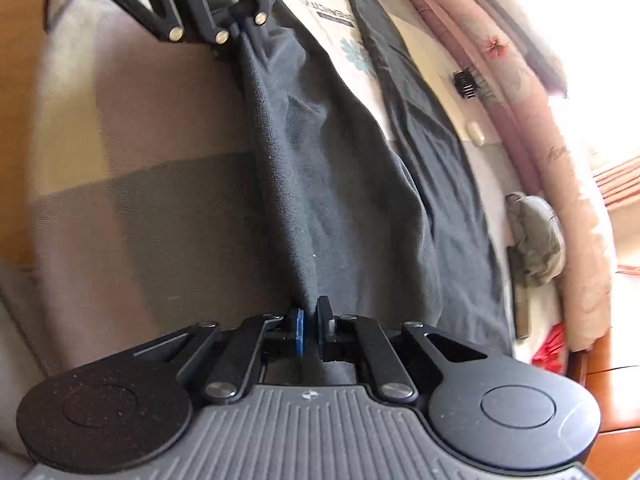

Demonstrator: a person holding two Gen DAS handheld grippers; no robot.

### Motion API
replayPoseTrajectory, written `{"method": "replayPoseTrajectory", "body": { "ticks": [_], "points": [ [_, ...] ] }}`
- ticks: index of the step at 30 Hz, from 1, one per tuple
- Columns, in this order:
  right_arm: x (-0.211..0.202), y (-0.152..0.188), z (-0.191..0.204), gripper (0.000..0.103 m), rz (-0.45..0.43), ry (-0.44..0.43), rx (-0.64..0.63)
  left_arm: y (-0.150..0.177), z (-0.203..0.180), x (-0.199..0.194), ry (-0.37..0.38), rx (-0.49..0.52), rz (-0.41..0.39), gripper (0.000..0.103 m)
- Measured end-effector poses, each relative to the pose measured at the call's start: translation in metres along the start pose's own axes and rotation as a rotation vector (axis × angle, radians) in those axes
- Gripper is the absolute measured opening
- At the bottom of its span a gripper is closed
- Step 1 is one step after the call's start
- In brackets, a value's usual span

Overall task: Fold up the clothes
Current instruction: 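Open both grippers and withdraw from the folded sweatpants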

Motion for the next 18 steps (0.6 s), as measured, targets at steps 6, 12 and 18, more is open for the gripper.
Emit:
{"method": "replayPoseTrajectory", "body": {
  "ticks": [6, 12, 18],
  "points": [
    [-0.008, 0.013, 0.021, 0.006, 0.012, -0.092, 0.049, 0.012, -0.021, 0.004, 0.055, 0.02, 0.06, 0.001],
    [-0.024, 0.036, 0.007, 0.011, -0.006, -0.132, 0.373, 0.017, -0.03, 0.0, 0.064, 0.004, 0.084, 0.002],
    [-0.044, 0.117, -0.02, 0.063, -0.059, -0.11, 1.019, 0.014, -0.023, -0.024, 0.077, -0.087, 0.026, 0.01]
  ]
}}
Point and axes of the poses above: each gripper's, at about its wrist camera, not at the fingertips, and x roughly the way its jaws point, z to its left, y to its underside, the point moved 8 cm from there along x, roughly the way its jaws point, and after that the axes turned 12 degrees about -x, right-handed, at the moved point
